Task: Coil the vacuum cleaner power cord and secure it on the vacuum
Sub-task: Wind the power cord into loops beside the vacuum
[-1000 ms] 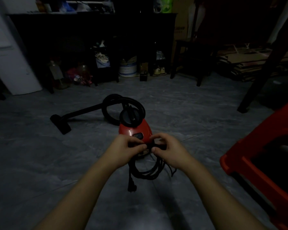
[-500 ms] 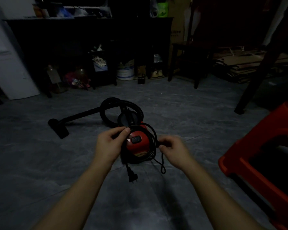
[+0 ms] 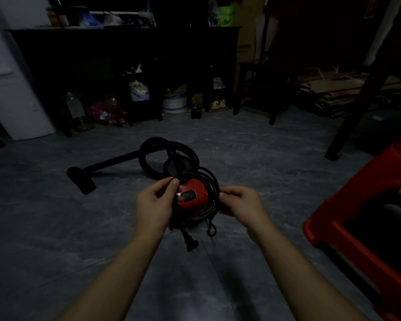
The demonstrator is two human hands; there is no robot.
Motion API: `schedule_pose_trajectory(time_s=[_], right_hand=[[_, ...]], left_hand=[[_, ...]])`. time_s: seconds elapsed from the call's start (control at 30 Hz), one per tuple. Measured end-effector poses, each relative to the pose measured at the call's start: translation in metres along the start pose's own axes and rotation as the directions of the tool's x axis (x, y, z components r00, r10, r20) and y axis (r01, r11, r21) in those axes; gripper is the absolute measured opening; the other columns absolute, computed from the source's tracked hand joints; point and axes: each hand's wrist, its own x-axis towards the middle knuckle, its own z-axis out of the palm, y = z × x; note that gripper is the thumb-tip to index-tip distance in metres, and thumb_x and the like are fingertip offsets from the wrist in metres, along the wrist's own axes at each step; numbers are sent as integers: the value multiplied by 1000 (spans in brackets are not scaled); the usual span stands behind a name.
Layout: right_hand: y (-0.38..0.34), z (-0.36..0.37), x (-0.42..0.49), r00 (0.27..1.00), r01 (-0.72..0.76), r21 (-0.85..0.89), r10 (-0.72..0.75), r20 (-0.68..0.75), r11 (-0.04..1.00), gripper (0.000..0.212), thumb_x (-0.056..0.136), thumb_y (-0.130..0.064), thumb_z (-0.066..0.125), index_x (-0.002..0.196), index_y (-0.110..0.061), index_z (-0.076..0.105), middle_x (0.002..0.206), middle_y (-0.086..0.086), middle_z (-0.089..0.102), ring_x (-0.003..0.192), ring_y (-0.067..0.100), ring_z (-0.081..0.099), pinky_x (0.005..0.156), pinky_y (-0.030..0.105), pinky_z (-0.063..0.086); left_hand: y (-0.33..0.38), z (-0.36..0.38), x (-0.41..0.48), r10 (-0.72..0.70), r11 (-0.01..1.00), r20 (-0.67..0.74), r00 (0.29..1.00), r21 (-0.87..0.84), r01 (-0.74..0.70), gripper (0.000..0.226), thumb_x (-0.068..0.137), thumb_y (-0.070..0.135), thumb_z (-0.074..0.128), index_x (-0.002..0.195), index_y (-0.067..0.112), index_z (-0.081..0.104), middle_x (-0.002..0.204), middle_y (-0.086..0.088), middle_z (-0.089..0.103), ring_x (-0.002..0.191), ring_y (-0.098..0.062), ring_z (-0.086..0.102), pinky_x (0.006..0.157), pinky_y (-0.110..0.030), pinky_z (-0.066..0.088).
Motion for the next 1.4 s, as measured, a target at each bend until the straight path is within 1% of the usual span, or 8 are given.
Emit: schedule_pose_trajectory(time_s=[0.13, 0.4, 0.63, 0.9, 1.0, 1.13, 1.27, 1.4], right_hand=[[0, 2, -2, 1000, -14, -6, 14, 19, 1000, 21, 96, -3, 57, 101, -11, 76, 82, 2, 76, 75, 11, 71, 70, 24, 58], [-11, 3, -9, 990, -76, 55, 69, 125, 996, 19, 96, -11, 57, 98, -7, 75, 99, 13, 76, 93, 23, 72, 90, 36, 57], [-2, -5, -6, 997, 63, -104, -59, 41, 993, 12, 94, -11, 63, 92, -18, 73, 96, 10, 76, 94, 24, 73, 90, 43, 58], [2, -20, -4, 974, 225, -381, -203, 96, 897, 18, 98, -11, 56, 95, -22, 70, 82, -15, 68, 77, -5, 65, 70, 11, 49], [2, -17, -8, 964, 260, -490, -190, 188, 832, 17, 97, -15, 56, 94, -25, 70, 78, -17, 66, 73, -6, 63, 68, 14, 49], [9, -10, -11, 947, 281, -644, -96, 307, 712, 14, 94, -24, 57, 97, -27, 70, 76, -9, 67, 74, 10, 64, 71, 35, 54], [11, -4, -12, 925, 320, -639, -85, 371, 699, 15, 94, -24, 59, 101, -23, 72, 82, -8, 68, 76, 7, 63, 70, 28, 52], [12, -8, -7, 927, 321, -535, -144, 346, 782, 15, 90, -21, 66, 102, -23, 75, 89, -10, 73, 84, 2, 68, 77, 23, 53]], left_hand=[[-2, 7, -6, 32, 999, -19, 999, -7, -32, 20, 91, 17, 69, 108, 9, 74, 94, 0, 76, 85, -3, 72, 76, -14, 56], [-5, 4, -5, -4, 1000, -81, 997, -22, 3, 19, 92, 21, 68, 108, 12, 75, 90, -2, 77, 86, -15, 74, 80, -30, 59], [-7, 11, -7, -113, 993, 37, 993, -18, 113, 11, 92, 23, 68, 101, 21, 74, 80, 8, 77, 80, -6, 73, 69, -21, 57], [-8, 4, -6, -234, 966, 276, 932, 177, 190, 17, 89, 21, 71, 101, 8, 72, 91, -11, 75, 81, -14, 71, 67, -27, 56], [-4, 0, -2, -195, 955, 352, 916, 279, 96, 23, 82, 14, 79, 102, 7, 70, 93, -11, 74, 81, -14, 69, 65, -16, 54], [-3, -3, 0, -129, 880, 565, 815, 444, -169, 51, 74, 16, 85, 121, 18, 65, 108, 3, 72, 99, -7, 69, 89, -27, 57], [-3, 0, -7, -77, 739, 667, 741, 537, -407, 25, 75, 25, 82, 98, 30, 71, 88, 11, 73, 82, 1, 68, 77, -31, 58], [5, -3, -7, -80, 756, 652, 754, 533, -381, 16, 80, 26, 80, 96, 27, 77, 84, 11, 75, 78, 3, 69, 75, -26, 57]])
